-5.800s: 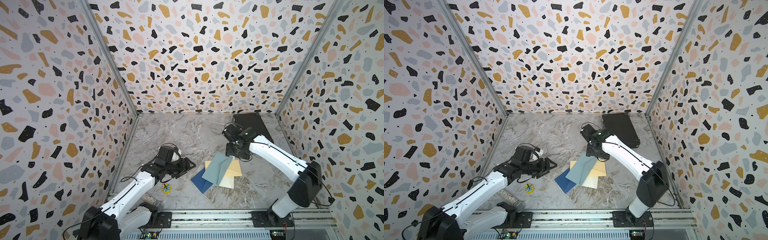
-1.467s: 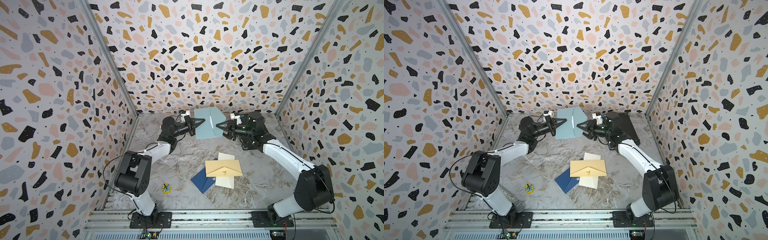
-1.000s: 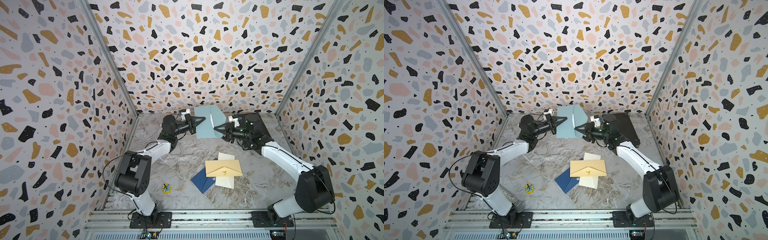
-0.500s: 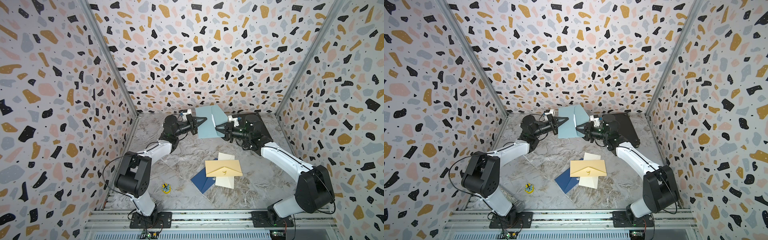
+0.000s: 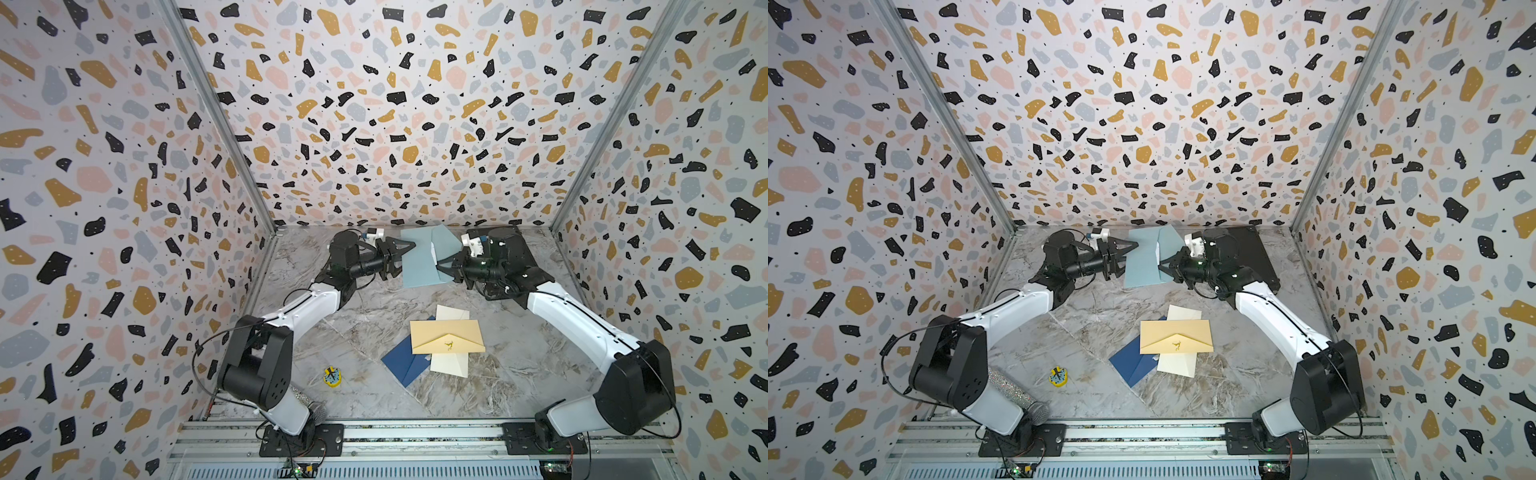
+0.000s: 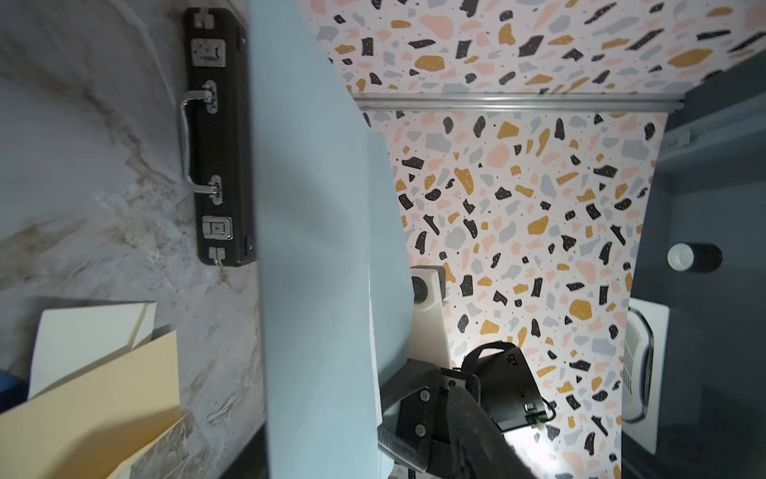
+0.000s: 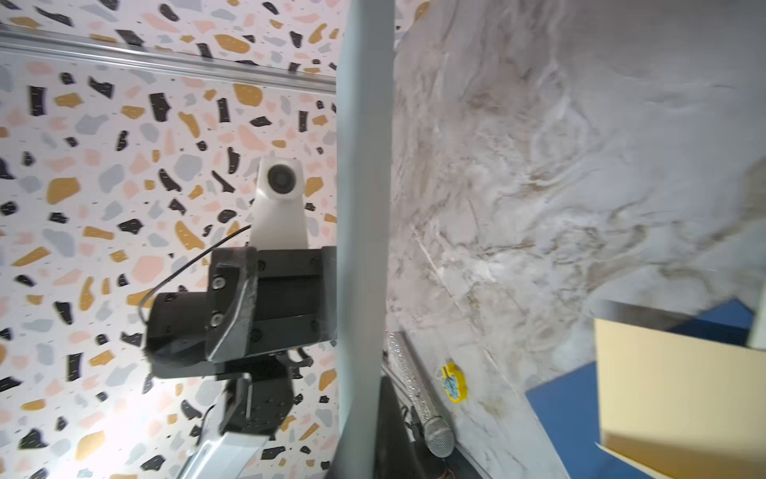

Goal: Take the letter paper out of the envelope
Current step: Pick up the envelope from the envelope.

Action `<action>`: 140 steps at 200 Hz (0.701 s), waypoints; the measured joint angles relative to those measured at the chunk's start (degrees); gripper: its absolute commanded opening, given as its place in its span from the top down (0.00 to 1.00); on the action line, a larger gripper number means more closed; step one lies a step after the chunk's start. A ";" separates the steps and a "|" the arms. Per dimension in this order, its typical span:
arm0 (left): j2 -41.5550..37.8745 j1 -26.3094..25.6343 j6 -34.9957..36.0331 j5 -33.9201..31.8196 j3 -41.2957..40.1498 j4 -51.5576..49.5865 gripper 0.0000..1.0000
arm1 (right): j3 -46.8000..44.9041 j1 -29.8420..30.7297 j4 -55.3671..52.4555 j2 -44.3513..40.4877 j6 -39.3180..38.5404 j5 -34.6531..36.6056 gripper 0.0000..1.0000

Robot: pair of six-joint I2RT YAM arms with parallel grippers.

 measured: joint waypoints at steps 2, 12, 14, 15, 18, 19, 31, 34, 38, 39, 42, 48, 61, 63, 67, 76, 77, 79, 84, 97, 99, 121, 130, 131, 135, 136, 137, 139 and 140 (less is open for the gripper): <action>-0.39 -0.07 0.85 -0.24 0.37 -1.70 0.43 | 0.37 0.00 -0.79 -0.07 -0.70 0.46 1.00; -1.92 -0.15 4.57 -1.27 2.58 -8.68 0.44 | 2.84 0.00 -6.67 -0.83 -5.44 3.67 1.00; -2.25 -0.15 5.60 -1.62 3.28 -10.29 0.45 | 3.34 0.00 -7.74 -1.01 -6.71 4.42 1.00; -2.34 -0.15 5.81 -1.73 3.45 -10.80 0.45 | 3.50 0.00 -8.11 -1.07 -7.06 4.74 1.00; -2.73 -0.20 7.04 -2.14 4.44 -12.98 0.45 | 4.15 0.00 -9.68 -1.42 -8.39 5.88 1.00; -2.84 -0.20 7.30 -2.27 4.63 -13.33 0.45 | 4.28 -0.02 -10.05 -1.49 -8.72 6.08 1.00; -4.17 -0.37 11.08 -3.63 7.96 -19.54 0.46 | 5.95 -0.02 -15.10 -2.67 -14.16 9.99 1.00; -4.44 -0.39 11.96 -3.82 8.66 -20.65 0.47 | 6.23 -0.02 -16.09 -2.91 -15.32 10.75 1.00; -4.83 -0.50 13.05 -4.15 9.68 -22.21 0.47 | 6.56 -0.02 -17.35 -3.26 -17.07 11.87 1.00; -4.92 -0.55 13.33 -4.22 10.03 -22.69 0.48 | 6.62 -0.02 -17.55 -3.30 -17.33 12.11 1.00; -5.14 -0.57 13.94 -4.44 10.71 -23.67 0.48 | 6.88 -0.02 -18.51 -3.52 -18.78 13.11 1.00; -5.35 -0.66 14.99 -4.61 11.91 -25.20 0.50 | 7.19 -0.02 -19.82 -3.80 -21.03 14.53 1.00; -5.49 -1.22 17.18 -4.94 14.38 -28.17 0.53 | 7.30 -0.02 -21.33 -4.17 -25.14 17.29 1.00; -5.46 -1.33 17.51 -4.98 14.69 -28.68 0.54 | 7.30 -0.02 -21.57 -4.17 -25.75 17.75 1.00; -5.42 -1.55 17.84 -5.01 15.17 -29.40 0.54 | 7.30 -0.02 -21.81 -4.17 -26.75 18.36 1.00; -5.11 -2.14 18.91 -5.14 16.37 -31.61 0.57 | 7.30 -0.02 -22.32 -4.11 -29.27 19.78 1.00; -5.09 -2.19 19.04 -5.14 16.46 -31.76 0.57 | 7.30 -0.02 -22.36 -4.09 -29.64 20.04 1.00; -4.98 -2.32 19.21 -5.11 16.72 -32.15 0.58 | 7.30 -0.02 -22.47 -4.07 -30.14 20.31 1.00; -4.63 -2.62 19.78 -5.16 17.40 -33.27 0.60 | 7.30 -0.02 -22.60 -4.02 -31.30 20.94 1.00; -3.61 -3.21 20.76 -5.18 19.02 -35.50 0.62 | 7.37 -0.02 -22.80 -3.93 -33.88 21.97 1.00; -3.43 -3.30 20.94 -5.16 19.28 -35.89 0.62 | 7.37 -0.02 -22.77 -3.91 -34.21 22.08 1.00; -1.11 -4.33 22.36 -5.44 22.56 -39.21 0.63 | 7.37 0.07 -22.36 -3.85 -37.55 22.93 1.00; -0.28 -4.92 22.75 -5.60 23.87 -40.41 0.63 | 7.39 0.24 -22.10 -3.85 -38.64 23.10 1.00; -0.22 -4.94 22.77 -5.60 23.98 -40.50 0.63 | 7.39 0.26 -22.05 -3.85 -38.77 23.12 1.00; 0.17 -5.11 22.99 -5.66 24.63 -41.00 0.63 | 7.39 0.37 -21.94 -3.85 -39.12 23.19 1.00; 0.28 -5.20 23.04 -5.68 24.85 -41.18 0.63 | 7.39 0.44 -21.90 -3.85 -39.28 23.23 1.00; 0.33 -5.22 23.04 -5.68 24.96 -41.22 0.63 | 7.39 0.46 -21.88 -3.85 -39.34 23.23 1.00; 0.52 -5.29 23.12 -5.70 25.27 -41.38 0.63 | 7.39 0.52 -21.81 -3.85 -39.52 23.28 1.00; 0.59 -5.33 23.17 -5.75 25.38 -41.42 0.63 | 7.39 0.59 -21.77 -3.85 -39.69 23.28 1.00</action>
